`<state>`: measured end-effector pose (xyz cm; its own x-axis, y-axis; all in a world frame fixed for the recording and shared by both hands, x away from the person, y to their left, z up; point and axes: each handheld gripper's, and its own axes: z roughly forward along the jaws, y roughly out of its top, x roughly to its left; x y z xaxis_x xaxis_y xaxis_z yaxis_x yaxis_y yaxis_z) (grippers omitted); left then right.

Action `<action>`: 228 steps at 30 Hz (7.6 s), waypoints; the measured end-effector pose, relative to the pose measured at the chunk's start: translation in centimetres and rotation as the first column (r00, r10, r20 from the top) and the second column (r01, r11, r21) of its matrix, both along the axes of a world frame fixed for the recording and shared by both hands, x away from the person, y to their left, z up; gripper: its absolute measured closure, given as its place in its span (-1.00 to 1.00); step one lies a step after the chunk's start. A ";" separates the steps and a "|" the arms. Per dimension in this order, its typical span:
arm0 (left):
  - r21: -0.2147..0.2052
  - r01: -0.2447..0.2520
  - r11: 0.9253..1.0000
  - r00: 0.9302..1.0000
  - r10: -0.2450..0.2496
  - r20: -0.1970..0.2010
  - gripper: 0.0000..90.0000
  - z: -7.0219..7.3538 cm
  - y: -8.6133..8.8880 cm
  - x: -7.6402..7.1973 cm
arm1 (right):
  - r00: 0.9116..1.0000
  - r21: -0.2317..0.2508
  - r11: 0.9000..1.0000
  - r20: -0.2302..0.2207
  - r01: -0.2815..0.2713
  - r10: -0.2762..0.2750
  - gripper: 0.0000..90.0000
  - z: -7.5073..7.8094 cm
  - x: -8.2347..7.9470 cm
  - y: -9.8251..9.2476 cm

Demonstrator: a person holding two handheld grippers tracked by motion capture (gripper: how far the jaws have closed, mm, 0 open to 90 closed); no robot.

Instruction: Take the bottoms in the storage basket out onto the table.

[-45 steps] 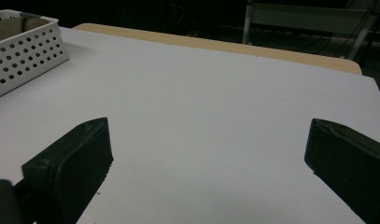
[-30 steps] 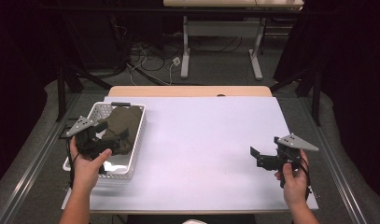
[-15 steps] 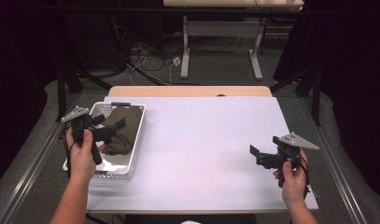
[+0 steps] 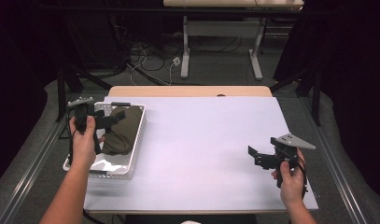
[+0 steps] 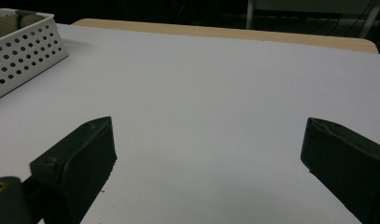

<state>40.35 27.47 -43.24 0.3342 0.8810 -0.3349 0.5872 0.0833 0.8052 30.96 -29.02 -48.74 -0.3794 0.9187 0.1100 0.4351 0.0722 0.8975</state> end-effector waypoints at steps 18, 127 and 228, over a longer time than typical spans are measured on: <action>0.077 -0.030 0.997 0.990 0.041 -0.138 -0.97 -2.9 0.1 2.8 | 1.000 0.001 1.000 -0.019 -0.006 0.006 -0.93 -0.4 0.2 0.1; 0.159 0.036 0.987 0.911 0.033 -0.410 -0.63 -9.6 0.1 5.6 | 0.997 -0.023 0.999 -0.065 -0.040 0.038 -0.88 -1.2 0.8 0.5; 0.070 -0.089 0.994 0.985 0.098 -0.142 -0.52 -5.2 1.4 0.9 | 0.995 -0.044 0.998 -0.093 -0.037 0.033 -0.86 -1.7 0.9 0.8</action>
